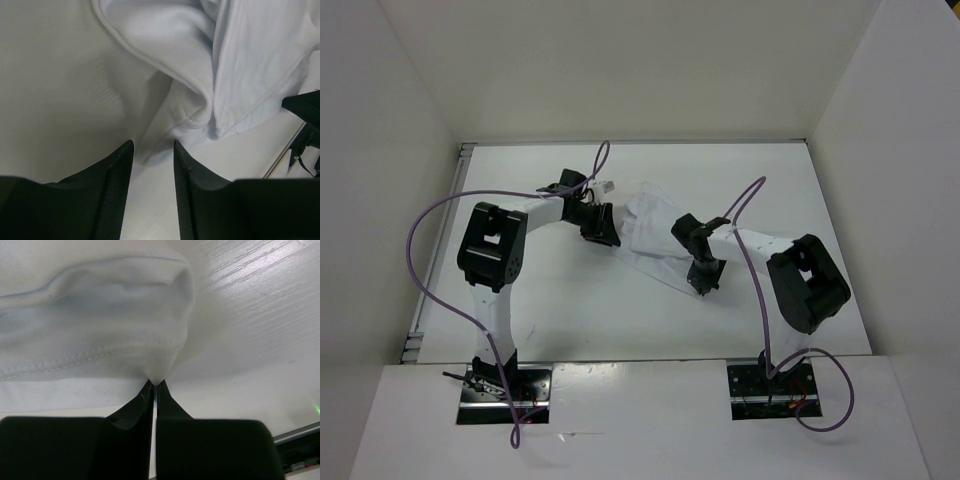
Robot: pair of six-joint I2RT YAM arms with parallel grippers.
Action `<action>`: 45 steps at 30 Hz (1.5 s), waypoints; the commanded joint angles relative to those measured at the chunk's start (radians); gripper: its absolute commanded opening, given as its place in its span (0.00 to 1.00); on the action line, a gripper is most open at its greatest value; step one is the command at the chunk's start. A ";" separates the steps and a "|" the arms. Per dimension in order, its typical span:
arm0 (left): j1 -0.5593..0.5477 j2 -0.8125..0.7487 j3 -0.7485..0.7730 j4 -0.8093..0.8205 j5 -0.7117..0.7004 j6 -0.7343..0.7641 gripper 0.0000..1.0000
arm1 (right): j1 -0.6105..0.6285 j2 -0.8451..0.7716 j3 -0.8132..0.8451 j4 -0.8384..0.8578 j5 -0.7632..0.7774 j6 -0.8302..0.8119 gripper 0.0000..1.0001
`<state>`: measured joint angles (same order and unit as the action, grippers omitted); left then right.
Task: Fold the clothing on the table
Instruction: Flatten the skirt out
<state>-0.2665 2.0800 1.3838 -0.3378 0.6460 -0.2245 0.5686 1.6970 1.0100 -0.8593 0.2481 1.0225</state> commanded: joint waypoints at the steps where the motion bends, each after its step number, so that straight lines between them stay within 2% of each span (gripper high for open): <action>1: -0.013 0.020 -0.034 0.022 0.060 -0.004 0.45 | -0.009 0.009 0.039 -0.026 0.037 -0.002 0.00; 6: -0.046 0.052 -0.046 0.034 0.070 -0.015 0.38 | -0.018 0.018 0.048 -0.017 0.037 -0.012 0.00; 10: -0.068 0.086 0.013 -0.001 0.047 -0.024 0.01 | -0.018 0.018 0.048 -0.017 0.046 -0.012 0.00; 13: -0.047 0.045 0.075 -0.035 0.069 -0.033 0.00 | -0.018 -0.014 0.076 -0.029 0.055 -0.021 0.00; 16: -0.036 -0.066 0.150 -0.108 0.069 -0.044 0.00 | -0.018 -0.069 0.148 -0.089 0.101 -0.047 0.00; 19: 0.001 -0.156 0.276 -0.145 0.098 -0.047 0.00 | -0.062 -0.146 0.287 -0.139 0.138 -0.125 0.00; 22: 0.038 -0.207 0.388 -0.145 0.184 -0.090 0.00 | -0.139 -0.183 0.520 -0.153 0.164 -0.243 0.00; 28: 0.107 -0.201 0.572 -0.144 0.217 -0.147 0.00 | -0.259 -0.134 0.815 -0.126 0.218 -0.401 0.00; 30: 0.116 -0.219 0.561 -0.118 0.265 -0.168 0.00 | -0.268 -0.111 0.866 -0.116 0.235 -0.424 0.00; 34: 0.144 -0.285 0.505 -0.090 0.205 -0.168 0.00 | -0.289 -0.120 0.857 -0.092 0.270 -0.443 0.00; 36: 0.165 -0.285 0.505 -0.107 0.276 -0.168 0.00 | -0.289 -0.131 0.857 -0.073 0.251 -0.453 0.00; 38: 0.176 -0.303 0.471 -0.042 0.340 -0.206 0.00 | -0.289 -0.161 0.823 -0.040 0.175 -0.499 0.00; 40: 0.176 -0.313 0.462 -0.024 0.318 -0.216 0.00 | -0.300 -0.207 0.773 0.029 0.195 -0.499 0.00; 42: 0.176 -0.278 0.513 -0.078 0.302 -0.196 0.00 | -0.317 -0.198 0.806 0.010 0.201 -0.481 0.00; 44: 0.176 -0.247 0.564 -0.102 0.333 -0.196 0.00 | -0.326 -0.188 0.834 0.009 0.099 -0.528 0.00; 45: 0.176 -0.247 0.564 -0.078 0.324 -0.208 0.00 | -0.326 -0.188 0.834 0.031 0.099 -0.529 0.00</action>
<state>-0.1162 1.8339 1.8744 -0.4503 0.9466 -0.4255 0.2867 1.5505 1.7996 -0.8940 0.3309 0.5568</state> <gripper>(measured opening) 0.017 0.012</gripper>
